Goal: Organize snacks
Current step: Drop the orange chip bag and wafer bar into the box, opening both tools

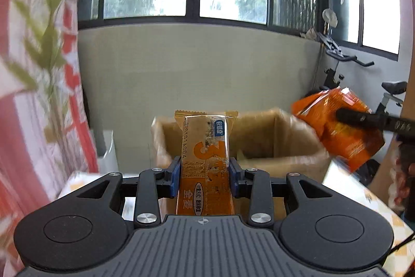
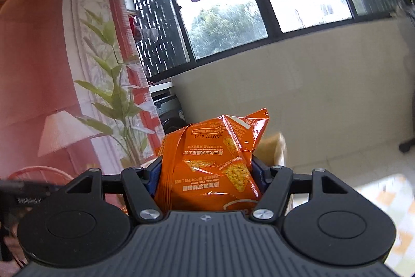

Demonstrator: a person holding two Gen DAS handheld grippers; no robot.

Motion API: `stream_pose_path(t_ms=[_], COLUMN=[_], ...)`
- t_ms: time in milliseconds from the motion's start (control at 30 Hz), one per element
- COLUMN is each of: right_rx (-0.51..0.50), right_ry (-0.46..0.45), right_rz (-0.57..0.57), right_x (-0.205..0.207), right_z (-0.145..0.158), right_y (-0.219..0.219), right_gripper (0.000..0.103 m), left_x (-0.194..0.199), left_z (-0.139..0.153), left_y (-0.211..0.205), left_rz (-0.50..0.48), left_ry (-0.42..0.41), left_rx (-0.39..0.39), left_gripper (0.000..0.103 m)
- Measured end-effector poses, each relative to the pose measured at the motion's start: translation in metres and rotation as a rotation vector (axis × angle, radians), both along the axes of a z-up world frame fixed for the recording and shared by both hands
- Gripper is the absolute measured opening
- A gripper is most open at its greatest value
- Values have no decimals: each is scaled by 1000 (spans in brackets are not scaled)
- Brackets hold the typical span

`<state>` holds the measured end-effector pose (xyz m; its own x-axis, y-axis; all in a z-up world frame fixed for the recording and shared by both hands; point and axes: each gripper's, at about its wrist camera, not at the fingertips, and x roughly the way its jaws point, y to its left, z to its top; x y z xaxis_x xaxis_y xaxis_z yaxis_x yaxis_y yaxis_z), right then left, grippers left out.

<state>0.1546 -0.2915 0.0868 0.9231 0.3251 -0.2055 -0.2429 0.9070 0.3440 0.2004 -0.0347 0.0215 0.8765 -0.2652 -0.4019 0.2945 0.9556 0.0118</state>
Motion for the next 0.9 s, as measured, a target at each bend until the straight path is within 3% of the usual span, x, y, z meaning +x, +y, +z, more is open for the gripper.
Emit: stream_pose_path(t_ms=[167,367,400,433,500,633,900], right_rx=[-22,-100,-103,-98,-55,-25,-22], right_ry=[19,72,84,96,113,123,56], right_rz=[-76,-78,-78,-75,-58,-51,2], right_x=[51,100,106,110,115,109,46], right_z=[-5,-18,-21,-23,-30,-32,-34], right_y=[19,52,56,58,56,48,25], right_gripper=[67,69,73,79,88,89,89], left_x=[51,100,106,110,117,111,60], left_z=[15,3,0,-3,-7,-7,-4], left_y=[-23,-43,-45,-45,-42,-30,12], left_rz=[-8,17,20,31,54,49,52], left_ry=[-5,52,62,76,89,88,62], left_rx=[9,63,63,60,46,23,-4], left_gripper=[38,39,45,60,69,69,69])
